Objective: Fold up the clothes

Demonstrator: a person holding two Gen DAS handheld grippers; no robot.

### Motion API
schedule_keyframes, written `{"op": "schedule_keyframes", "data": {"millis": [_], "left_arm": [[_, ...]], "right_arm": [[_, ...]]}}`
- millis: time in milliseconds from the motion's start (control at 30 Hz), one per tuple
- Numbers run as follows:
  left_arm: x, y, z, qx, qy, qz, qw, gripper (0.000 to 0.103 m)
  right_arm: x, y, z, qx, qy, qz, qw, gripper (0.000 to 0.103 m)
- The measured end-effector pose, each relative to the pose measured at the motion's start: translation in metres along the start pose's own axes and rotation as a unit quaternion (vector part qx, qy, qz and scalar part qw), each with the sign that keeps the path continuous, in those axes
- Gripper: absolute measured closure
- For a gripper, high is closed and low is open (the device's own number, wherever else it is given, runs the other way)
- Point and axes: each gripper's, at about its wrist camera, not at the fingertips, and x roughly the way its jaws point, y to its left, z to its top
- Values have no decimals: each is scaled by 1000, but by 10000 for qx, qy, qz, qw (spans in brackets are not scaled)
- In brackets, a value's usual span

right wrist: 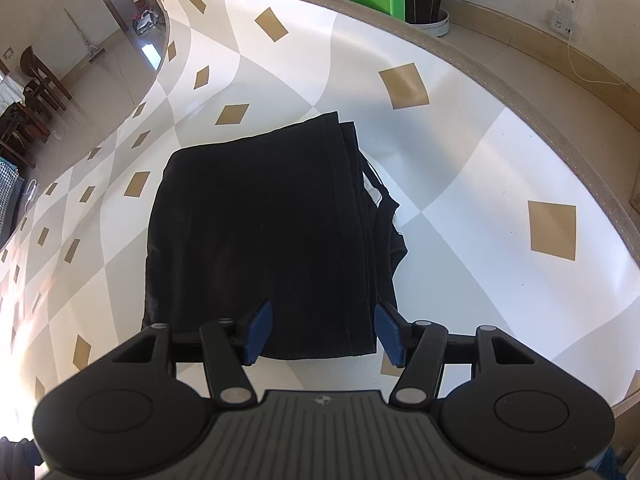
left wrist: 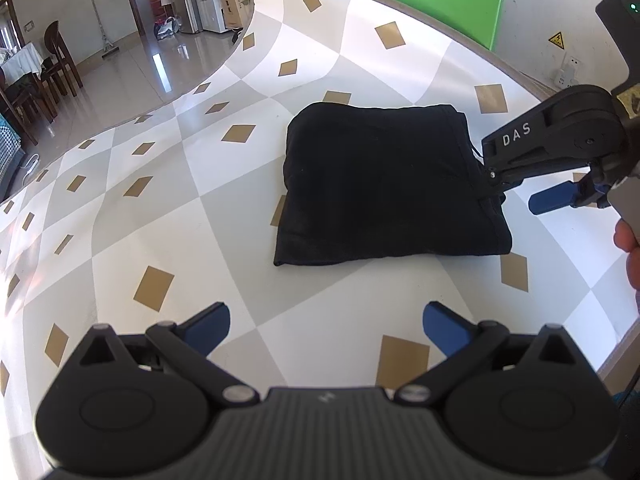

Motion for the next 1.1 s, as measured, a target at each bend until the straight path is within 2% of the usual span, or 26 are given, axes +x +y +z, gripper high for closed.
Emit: {"op": "schedule_keyframes", "data": {"millis": [667,1100], "left_arm": [[-31,11,-21,-95,-60,63,9999,0],[-43,41,-39,-444,-58,235,9987,0]], "right_arm": [[-13,25,-26,-402,76,67,9991,46],[-17,55,-40,-755,115,106,9970,46]]}}
